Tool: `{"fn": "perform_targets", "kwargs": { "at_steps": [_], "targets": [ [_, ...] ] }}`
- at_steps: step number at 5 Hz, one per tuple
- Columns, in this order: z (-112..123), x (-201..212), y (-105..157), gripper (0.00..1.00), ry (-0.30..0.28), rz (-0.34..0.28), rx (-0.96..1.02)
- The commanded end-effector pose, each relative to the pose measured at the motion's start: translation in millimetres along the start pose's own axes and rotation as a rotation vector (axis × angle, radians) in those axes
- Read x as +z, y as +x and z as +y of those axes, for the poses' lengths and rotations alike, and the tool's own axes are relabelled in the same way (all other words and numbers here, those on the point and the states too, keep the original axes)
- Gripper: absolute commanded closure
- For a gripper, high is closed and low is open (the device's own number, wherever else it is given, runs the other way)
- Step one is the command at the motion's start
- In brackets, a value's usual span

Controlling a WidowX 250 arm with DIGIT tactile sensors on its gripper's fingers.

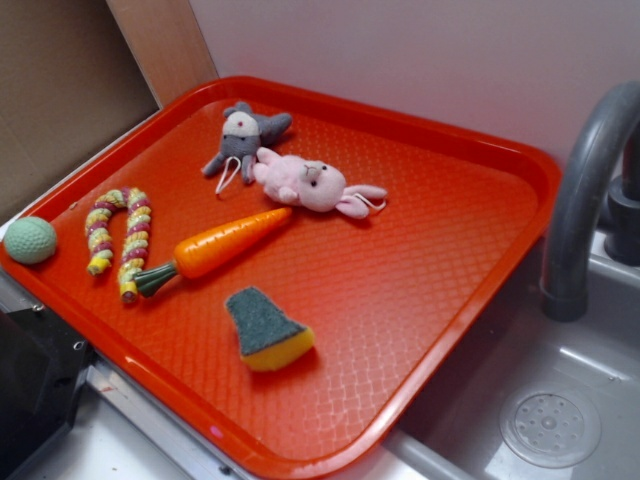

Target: Grab the green sponge.

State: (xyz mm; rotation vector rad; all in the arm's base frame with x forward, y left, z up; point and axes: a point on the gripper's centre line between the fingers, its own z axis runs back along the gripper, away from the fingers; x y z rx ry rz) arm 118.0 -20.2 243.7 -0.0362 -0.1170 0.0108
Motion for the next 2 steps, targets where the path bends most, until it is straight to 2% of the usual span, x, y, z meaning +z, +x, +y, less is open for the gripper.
{"fn": "perform_targets", "kwargs": {
  "at_steps": [1, 2],
  "targets": [
    [0, 0, 0, 0.0, 0.0, 0.0, 0.0],
    [-26, 7, 26, 0.0, 0.006, -0.077, -0.209]
  ]
}}
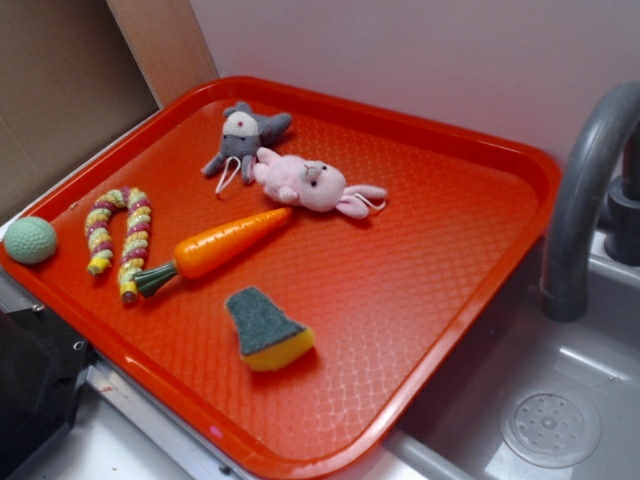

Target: Grab the green sponge.

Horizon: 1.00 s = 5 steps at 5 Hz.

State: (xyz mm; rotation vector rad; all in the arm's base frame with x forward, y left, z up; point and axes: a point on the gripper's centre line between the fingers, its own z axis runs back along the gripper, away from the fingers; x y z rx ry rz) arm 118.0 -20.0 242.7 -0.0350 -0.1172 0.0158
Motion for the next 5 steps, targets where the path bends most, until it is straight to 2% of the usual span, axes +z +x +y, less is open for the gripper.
{"fn": "perform_targets", "kwargs": {
  "at_steps": [1, 2, 3, 4, 5],
  "targets": [
    [-62, -1, 52, 0.0, 0.069, -0.09, -0.421],
    [-106, -23, 57, 0.0, 0.102, -0.036, -0.683],
    [-130, -66, 48, 0.0, 0.139, 0.045, -0.948],
    [-135, -106, 30, 0.0, 0.136, 0.136, -1.209],
    [-126, -141, 21, 0.0, 0.138, 0.222, -1.468]
  ]
}}
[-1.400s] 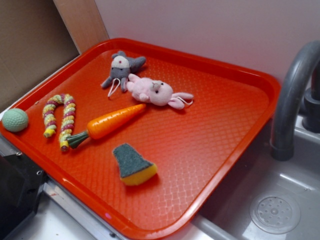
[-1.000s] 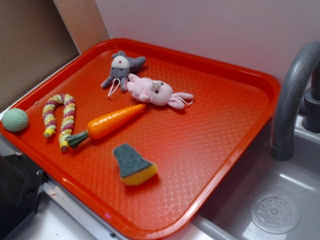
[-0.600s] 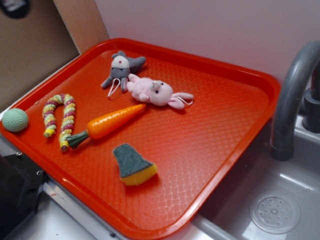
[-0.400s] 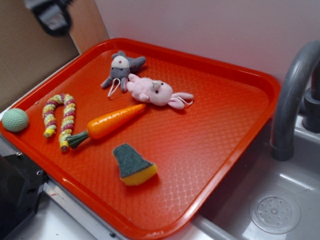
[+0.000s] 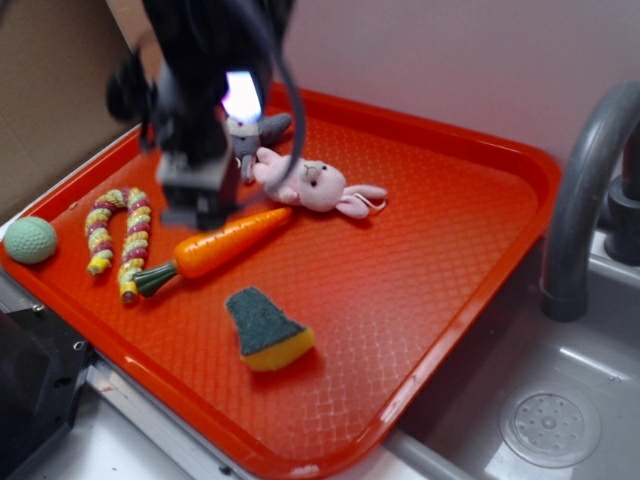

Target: Grab the green sponge.

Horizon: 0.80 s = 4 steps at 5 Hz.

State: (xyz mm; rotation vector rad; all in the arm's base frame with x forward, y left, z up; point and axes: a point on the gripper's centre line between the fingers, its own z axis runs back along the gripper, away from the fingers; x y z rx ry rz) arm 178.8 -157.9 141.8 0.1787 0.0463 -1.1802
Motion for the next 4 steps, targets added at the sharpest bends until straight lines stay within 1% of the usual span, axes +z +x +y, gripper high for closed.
{"fn": "perform_targets", "kwargs": {
  "at_steps": [1, 2, 3, 4],
  "targets": [
    [-19, -51, -17, 0.0, 0.027, 0.034, -0.39],
    [-20, -79, -16, 0.0, 0.017, 0.085, -0.441],
    [-27, -93, -16, 0.0, 0.014, 0.086, -0.447],
    [-29, -110, -15, 0.0, 0.014, 0.123, -0.443]
  ]
}}
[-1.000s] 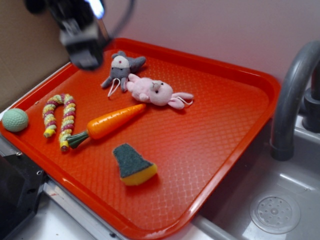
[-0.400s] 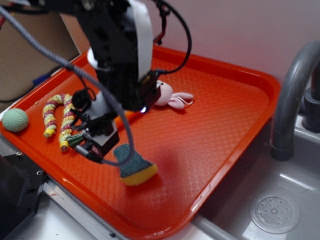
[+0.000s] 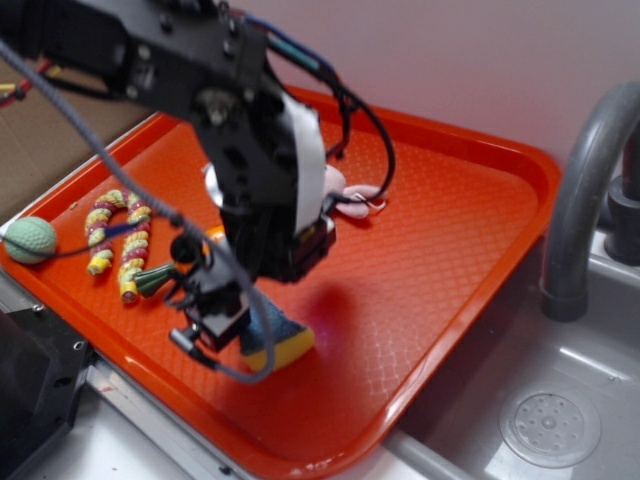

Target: Grab the green sponge.

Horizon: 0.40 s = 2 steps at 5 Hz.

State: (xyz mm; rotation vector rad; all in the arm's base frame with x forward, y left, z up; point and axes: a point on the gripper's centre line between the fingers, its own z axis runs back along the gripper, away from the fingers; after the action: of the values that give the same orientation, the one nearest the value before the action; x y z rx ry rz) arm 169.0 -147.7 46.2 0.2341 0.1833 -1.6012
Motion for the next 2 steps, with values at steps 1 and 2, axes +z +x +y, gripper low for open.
{"fn": "perform_targets", "kwargs": {
  "at_steps": [1, 2],
  "targets": [
    [-22.1, -22.6, -5.6, 0.0, -0.022, 0.018, -0.044],
    [-18.2, -29.5, -6.4, 1.0, -0.002, 0.063, 0.014]
  ]
}}
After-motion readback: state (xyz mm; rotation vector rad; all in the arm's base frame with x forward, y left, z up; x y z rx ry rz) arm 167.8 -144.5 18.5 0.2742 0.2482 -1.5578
